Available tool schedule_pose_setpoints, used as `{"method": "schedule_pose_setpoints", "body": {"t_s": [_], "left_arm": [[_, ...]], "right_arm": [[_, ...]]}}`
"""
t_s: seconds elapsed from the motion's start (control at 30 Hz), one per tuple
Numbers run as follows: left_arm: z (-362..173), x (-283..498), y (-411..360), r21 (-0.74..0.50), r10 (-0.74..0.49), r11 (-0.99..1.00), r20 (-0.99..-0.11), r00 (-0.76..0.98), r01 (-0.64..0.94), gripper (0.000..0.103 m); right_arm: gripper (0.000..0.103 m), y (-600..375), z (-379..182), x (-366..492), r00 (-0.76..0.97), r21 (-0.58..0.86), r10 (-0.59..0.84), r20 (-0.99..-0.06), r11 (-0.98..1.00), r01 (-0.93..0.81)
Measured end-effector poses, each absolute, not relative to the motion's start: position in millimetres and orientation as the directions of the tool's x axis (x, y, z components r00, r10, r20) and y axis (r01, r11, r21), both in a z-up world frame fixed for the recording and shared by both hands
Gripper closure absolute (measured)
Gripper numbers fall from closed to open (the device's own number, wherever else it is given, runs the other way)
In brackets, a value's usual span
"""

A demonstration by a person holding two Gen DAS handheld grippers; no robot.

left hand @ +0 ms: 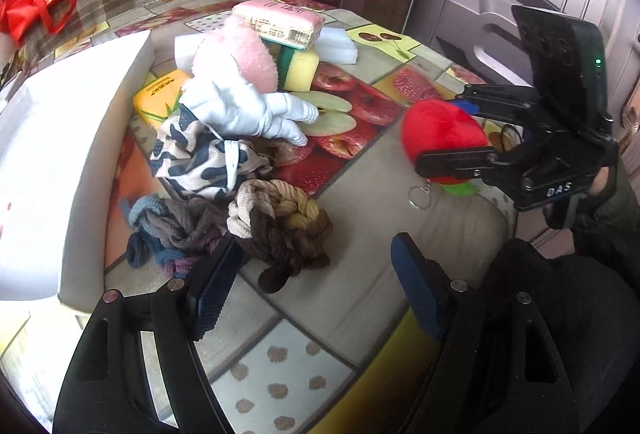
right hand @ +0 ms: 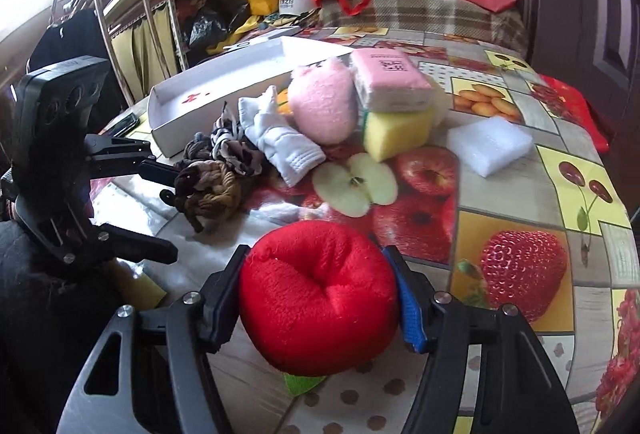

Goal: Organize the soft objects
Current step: 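Grasp the braided brown hair tie with the left tool while the right tool holds the red plush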

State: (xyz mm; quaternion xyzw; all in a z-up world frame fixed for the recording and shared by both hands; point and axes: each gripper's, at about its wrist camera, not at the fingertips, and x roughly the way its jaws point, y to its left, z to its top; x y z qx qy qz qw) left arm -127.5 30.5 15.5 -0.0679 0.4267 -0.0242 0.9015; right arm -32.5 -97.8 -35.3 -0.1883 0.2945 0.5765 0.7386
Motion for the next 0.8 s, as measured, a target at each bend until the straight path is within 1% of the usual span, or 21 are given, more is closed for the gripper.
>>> {"method": "schedule_pose_setpoints", "body": {"t_s": [0.07,0.2,0.27,0.3,0.33,0.37,0.43,0.53,0.63,0.7,0.73,0.8], "left_arm": [[15.4,-117.2,27.0,-0.125,-0.097,0.992,-0.776,0.624,-0.001,0.027],[10.4,-101.8,29.8,-0.119,-0.081,0.993,-0.795,0.601,-0.024,0.027],[9.2,-97.6,32.2,-0.128,-0.079,0.991,-0.797,0.599,-0.040,0.030],[9.5,-97.0,32.6,-0.134,-0.081,0.990,-0.795,0.601,-0.044,0.034],[9.9,-97.3,35.4,-0.143,-0.082,0.988,-0.792,0.604,-0.054,0.051],[9.9,-97.1,38.1,-0.153,-0.088,0.987,-0.790,0.607,-0.057,0.062],[10.1,-98.7,41.4,-0.178,-0.110,0.983,-0.783,0.613,-0.050,0.070],[11.9,-104.8,33.2,-0.146,-0.102,0.989,-0.770,0.630,-0.019,0.071],[23.5,-117.6,23.0,-0.112,-0.098,0.993,-0.717,0.690,0.024,0.071],[36.1,-132.8,19.8,-0.080,-0.086,0.996,-0.645,0.759,0.045,0.071],[40.4,-138.3,20.6,-0.067,-0.070,0.997,-0.617,0.784,0.036,0.071],[50.7,-155.8,27.2,-0.054,-0.030,0.999,-0.525,0.851,0.002,0.071]], "right_arm": [[0.038,-98.7,-33.6,-32.4,0.163,0.067,0.744,-0.649,0.269,-0.961],[0.038,-99.0,-33.3,-33.8,0.161,0.075,0.749,-0.642,0.270,-0.960],[0.038,-99.7,-33.1,-33.4,0.162,0.079,0.752,-0.639,0.274,-0.958],[0.038,-100.2,-33.1,-32.6,0.164,0.083,0.753,-0.637,0.278,-0.957],[0.038,-100.7,-33.0,-31.1,0.166,0.087,0.754,-0.636,0.284,-0.955],[0.038,-101.2,-33.3,-30.0,0.168,0.090,0.754,-0.635,0.288,-0.953],[0.038,-101.7,-33.3,-28.8,0.170,0.095,0.755,-0.633,0.293,-0.951],[0.038,-103.9,-30.2,-29.6,0.175,0.098,0.767,-0.617,0.296,-0.950],[0.038,-107.6,-22.0,-28.5,0.192,0.103,0.787,-0.586,0.308,-0.946],[0.038,-111.8,-14.7,-27.8,0.205,0.111,0.810,-0.549,0.314,-0.943],[0.038,-114.4,-10.0,-27.8,0.218,0.112,0.825,-0.522,0.320,-0.941],[0.038,-118.9,0.6,-27.2,0.271,0.108,0.848,-0.456,0.355,-0.929]]}}
